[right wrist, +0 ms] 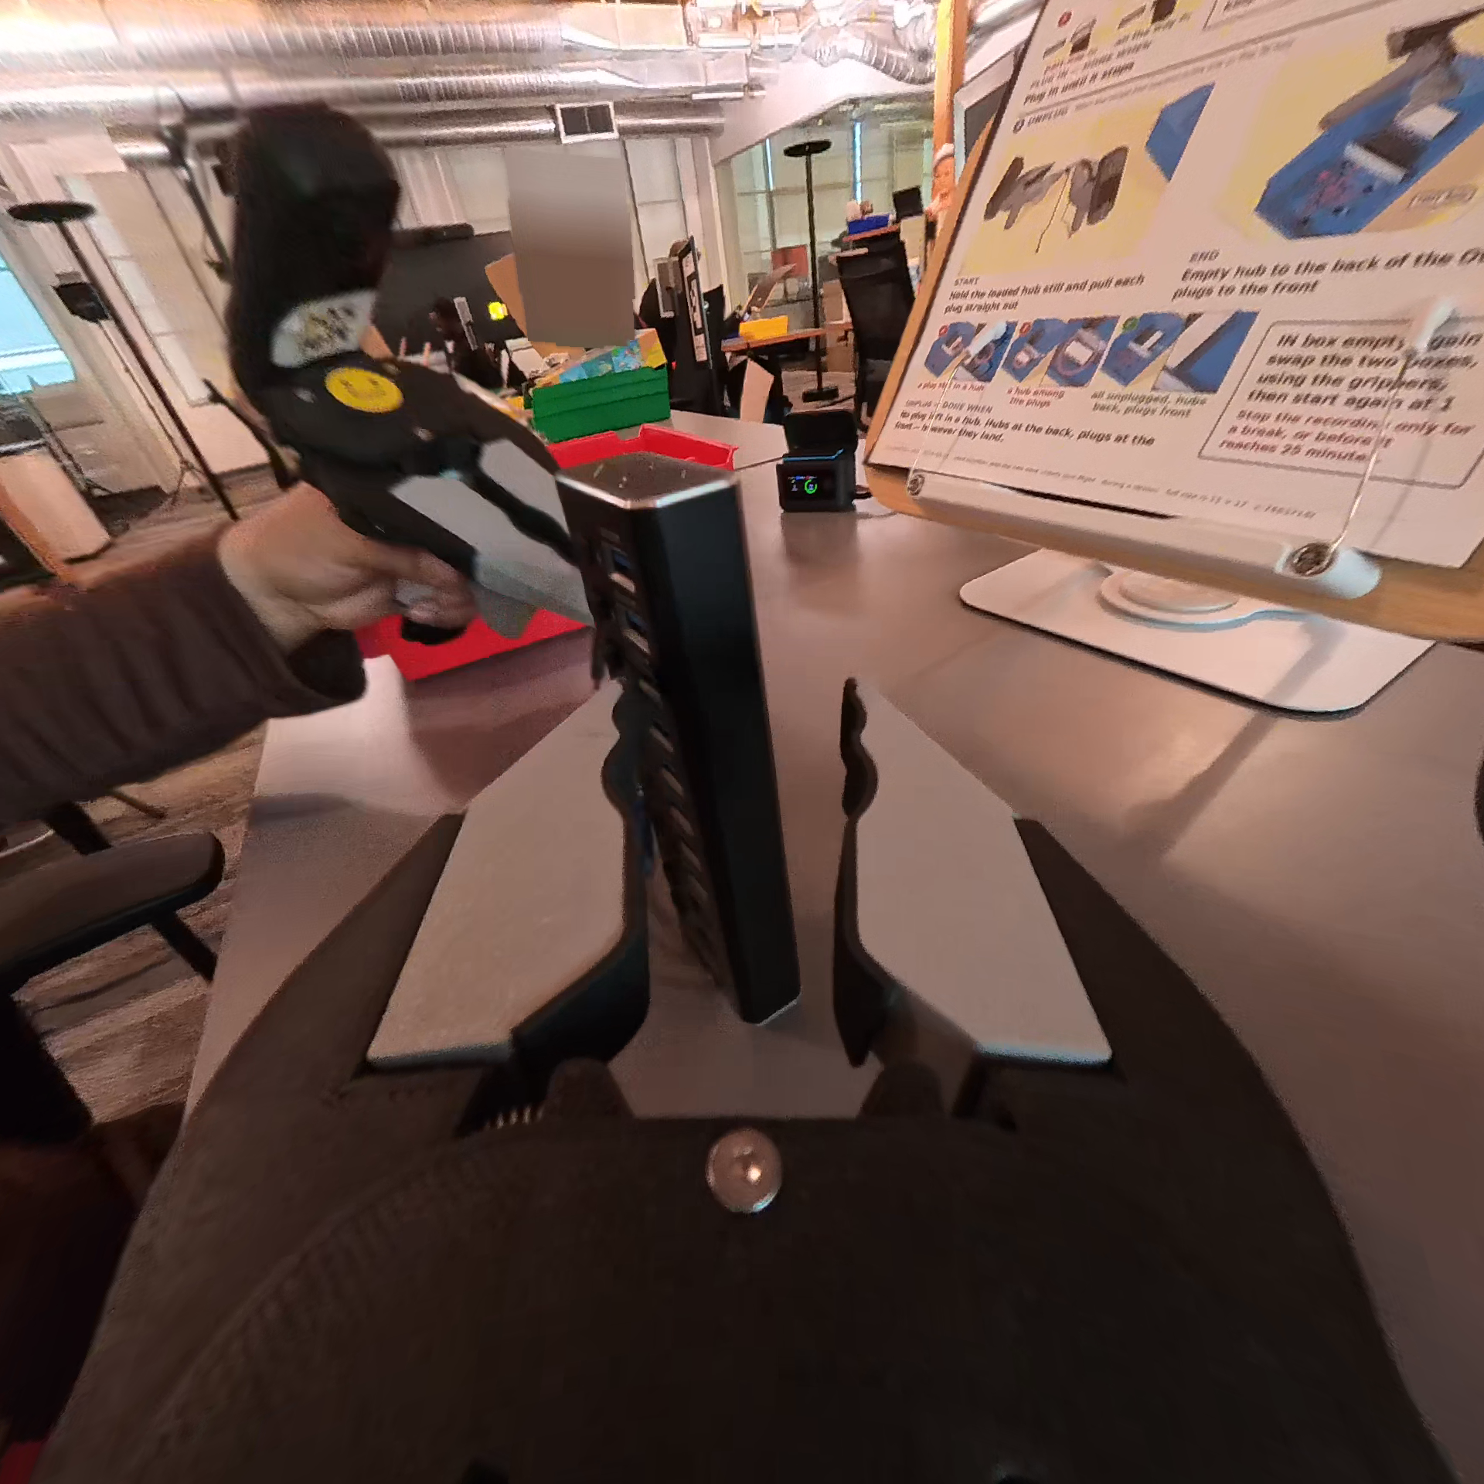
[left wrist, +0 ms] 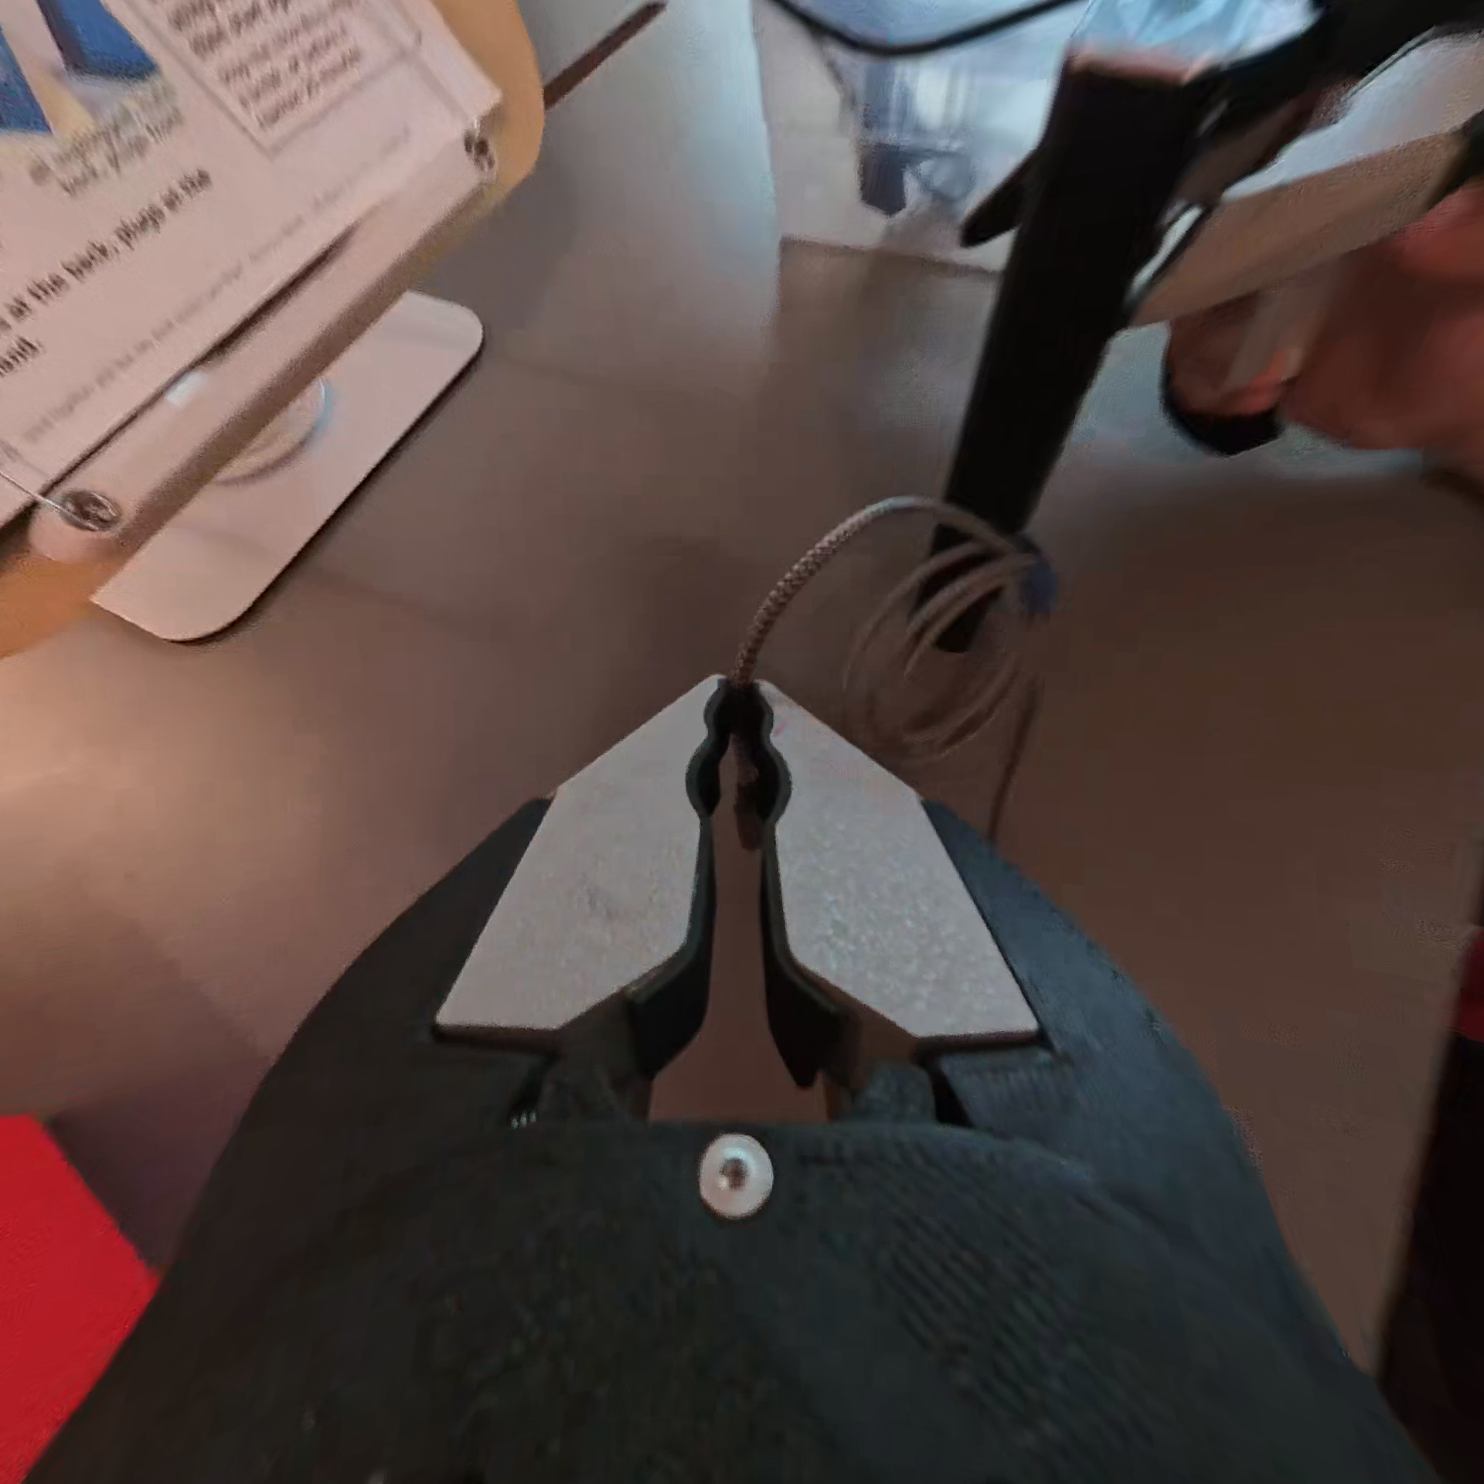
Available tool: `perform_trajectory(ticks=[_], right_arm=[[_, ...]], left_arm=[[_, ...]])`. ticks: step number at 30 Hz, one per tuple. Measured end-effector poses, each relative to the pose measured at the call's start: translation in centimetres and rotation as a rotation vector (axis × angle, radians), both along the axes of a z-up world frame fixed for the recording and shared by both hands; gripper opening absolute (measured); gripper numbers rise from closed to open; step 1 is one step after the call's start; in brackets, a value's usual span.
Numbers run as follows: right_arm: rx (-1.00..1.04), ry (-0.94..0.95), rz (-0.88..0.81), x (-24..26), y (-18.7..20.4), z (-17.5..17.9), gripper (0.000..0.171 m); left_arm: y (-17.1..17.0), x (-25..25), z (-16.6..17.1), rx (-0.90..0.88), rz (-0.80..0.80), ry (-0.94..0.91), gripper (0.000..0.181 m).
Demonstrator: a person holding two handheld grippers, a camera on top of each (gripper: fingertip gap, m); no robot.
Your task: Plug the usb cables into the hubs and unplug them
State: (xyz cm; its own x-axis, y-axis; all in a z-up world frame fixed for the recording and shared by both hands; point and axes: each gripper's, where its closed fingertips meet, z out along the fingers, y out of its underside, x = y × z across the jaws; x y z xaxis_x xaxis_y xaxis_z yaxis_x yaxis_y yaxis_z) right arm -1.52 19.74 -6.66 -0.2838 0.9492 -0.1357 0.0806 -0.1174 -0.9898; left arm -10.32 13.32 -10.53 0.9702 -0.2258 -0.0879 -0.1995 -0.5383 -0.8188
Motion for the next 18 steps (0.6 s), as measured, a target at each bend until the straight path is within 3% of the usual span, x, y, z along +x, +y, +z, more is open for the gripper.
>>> perform_trajectory(ticks=[3, 7, 8, 12, 18], right_arm=[[0.002, -0.051, 0.047, -0.4, -0.7, -1.1, 0.052], [0.009, -0.078, 0.104, -0.6, -1.7, -1.6, 0.034], [0.013, -0.093, 0.112, -0.5, -1.6, -1.6, 0.03], [0.039, -0.104, 0.047, -0.5, -0.5, -1.4, 0.025], [0.114, -0.005, -0.083, 0.5, 1.2, 0.6, 0.024]], left_arm=[[1.3, 0.7, -2.7, 0.002, -0.045, -0.059, 0.007], [1.6, 2.0, -5.6, -0.059, -0.102, -0.157, 0.023], [1.7, 2.1, -5.5, -0.058, -0.104, -0.155, 0.037], [1.6, 1.4, -4.3, 0.033, -0.078, -0.195, 0.047], [1.0, 0.3, -1.5, 0.203, -0.061, -0.295, 0.048]])
